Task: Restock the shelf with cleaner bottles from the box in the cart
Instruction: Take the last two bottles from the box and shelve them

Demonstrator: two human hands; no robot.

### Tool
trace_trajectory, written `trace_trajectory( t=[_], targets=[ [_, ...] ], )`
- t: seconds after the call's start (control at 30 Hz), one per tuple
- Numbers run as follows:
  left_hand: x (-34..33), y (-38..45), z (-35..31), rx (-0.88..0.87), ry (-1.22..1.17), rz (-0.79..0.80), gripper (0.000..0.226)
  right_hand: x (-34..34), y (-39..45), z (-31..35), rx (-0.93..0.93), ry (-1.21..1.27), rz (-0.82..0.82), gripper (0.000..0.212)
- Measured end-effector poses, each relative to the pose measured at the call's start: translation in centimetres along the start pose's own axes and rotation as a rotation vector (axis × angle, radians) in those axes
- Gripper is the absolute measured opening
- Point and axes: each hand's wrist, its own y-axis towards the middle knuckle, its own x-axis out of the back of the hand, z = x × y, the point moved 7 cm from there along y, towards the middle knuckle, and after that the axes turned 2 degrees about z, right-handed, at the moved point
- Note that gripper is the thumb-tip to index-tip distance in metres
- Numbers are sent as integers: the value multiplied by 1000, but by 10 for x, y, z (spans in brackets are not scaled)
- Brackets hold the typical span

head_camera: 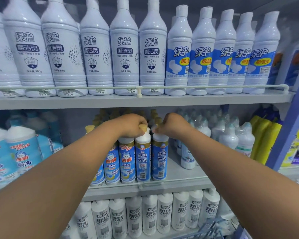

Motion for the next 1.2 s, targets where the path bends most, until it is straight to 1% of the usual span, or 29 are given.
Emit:
trace_trajectory(
  t=[0.13,0.2,0.33,0.43,0.5,0.57,0.63,0.7,0.87,1.0,1.07,1.2],
  targets=[
    [-1,2,0,42,29,-31,35,-4,-3,-1,-22,-35,24,42],
    [-3,3,-1,55,29,-41,35,-4,-4,1,-26,-40,62,40],
    [-5,4,-6,71,40,-34,36,-2,-8,4,-34,-74,123,44],
    [-6,3,-7,57,66,-30,34,0,-13,6,-46,0,149,45],
    [-5,2,-5,16,51,-42,37,-3,-11,5,-48,-18,174,49],
    [-5,1,-3,-25,-10,-40,44,-5,-10,2,-79,46,128,50],
    [-6,2,1,-19,-63,-39,39,-6,-8,0,-73,28,64,44],
    [-6,5,4,11,-45,-57,34,-8,-10,2,-59,-7,43,40],
    [-9,8,6,86,10,-121,42,-11,-7,1,-42,0,116,50],
    [-10,7,5,124,49,-140,54,-10,-8,2,-17,-15,172,59],
    [-9,7,3,131,76,-139,53,-10,-9,3,-7,-28,190,63],
    [-9,7,0,142,110,-145,49,-11,-9,2,0,-21,232,58]
  ],
)
